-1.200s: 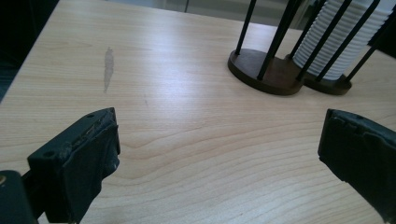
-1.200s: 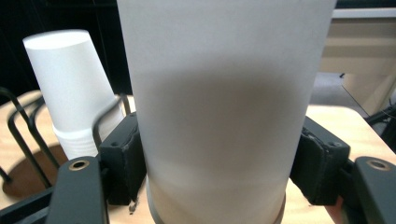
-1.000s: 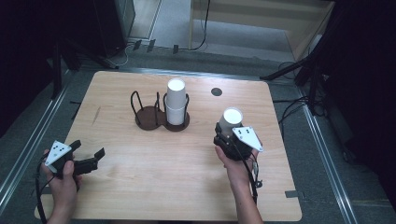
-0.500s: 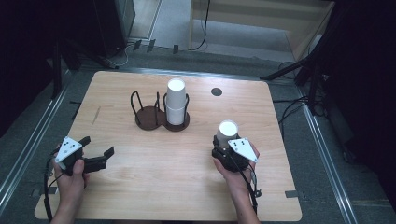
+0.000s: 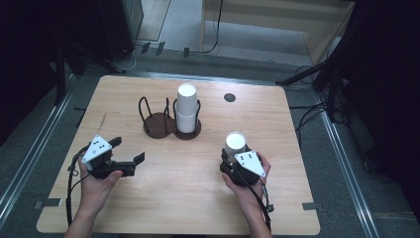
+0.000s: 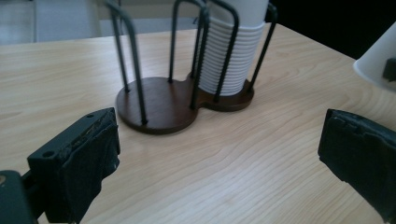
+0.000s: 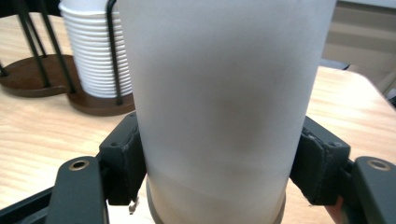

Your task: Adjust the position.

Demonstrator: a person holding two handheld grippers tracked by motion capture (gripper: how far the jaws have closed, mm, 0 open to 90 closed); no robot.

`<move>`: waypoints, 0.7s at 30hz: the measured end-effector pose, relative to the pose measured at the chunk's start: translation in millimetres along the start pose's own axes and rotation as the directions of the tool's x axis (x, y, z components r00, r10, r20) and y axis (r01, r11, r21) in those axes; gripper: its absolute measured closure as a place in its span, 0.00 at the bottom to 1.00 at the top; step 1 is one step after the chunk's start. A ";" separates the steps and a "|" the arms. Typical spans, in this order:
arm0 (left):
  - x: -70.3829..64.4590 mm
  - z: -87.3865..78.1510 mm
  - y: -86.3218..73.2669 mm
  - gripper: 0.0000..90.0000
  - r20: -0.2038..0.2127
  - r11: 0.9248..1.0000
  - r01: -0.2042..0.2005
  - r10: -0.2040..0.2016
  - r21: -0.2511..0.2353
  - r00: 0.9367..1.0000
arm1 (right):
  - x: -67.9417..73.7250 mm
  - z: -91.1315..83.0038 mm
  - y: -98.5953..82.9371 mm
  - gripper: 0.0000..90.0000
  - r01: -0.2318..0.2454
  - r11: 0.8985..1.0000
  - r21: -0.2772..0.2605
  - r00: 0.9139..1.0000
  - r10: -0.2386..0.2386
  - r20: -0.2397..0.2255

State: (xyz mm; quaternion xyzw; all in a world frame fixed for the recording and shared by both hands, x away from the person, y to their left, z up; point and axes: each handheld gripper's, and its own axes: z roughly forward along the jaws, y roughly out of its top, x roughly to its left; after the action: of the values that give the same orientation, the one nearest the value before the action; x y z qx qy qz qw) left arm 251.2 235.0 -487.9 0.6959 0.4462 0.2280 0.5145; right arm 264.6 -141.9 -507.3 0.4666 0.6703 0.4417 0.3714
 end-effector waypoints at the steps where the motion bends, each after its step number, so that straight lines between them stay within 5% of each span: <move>1: -3.3 2.8 3.9 0.00 0.019 1.000 -0.001 0.001 0.005 1.000 | 1.9 0.4 -1.0 0.32 0.006 1.000 0.001 1.000 -0.006 -0.005; 7: -21.0 14.2 14.8 0.00 0.114 0.998 -0.046 0.041 0.039 0.993 | 21.0 3.5 -8.0 0.32 0.062 0.998 0.014 0.998 -0.062 -0.032; 11: -31.4 18.4 19.5 0.00 0.173 0.998 -0.027 0.016 0.057 0.985 | 27.1 3.9 -9.9 0.32 0.079 0.997 0.020 0.996 -0.078 -0.038; 17: -49.0 24.2 17.6 0.00 0.209 0.991 -0.066 0.041 0.114 0.977 | 39.1 5.6 -15.2 0.32 0.127 0.992 0.029 0.991 -0.125 -0.050; 21: -54.0 26.6 12.7 0.05 0.199 0.990 -0.062 0.036 0.126 0.979 | 48.8 4.4 -17.5 0.32 0.169 0.985 0.026 0.984 -0.167 -0.060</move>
State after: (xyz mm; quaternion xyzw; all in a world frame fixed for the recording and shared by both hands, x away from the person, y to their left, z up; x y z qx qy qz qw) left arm 249.9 174.2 -478.3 0.7581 0.3901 0.1411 0.5033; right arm 249.3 -97.4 -529.3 0.4010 0.7245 0.4118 0.3805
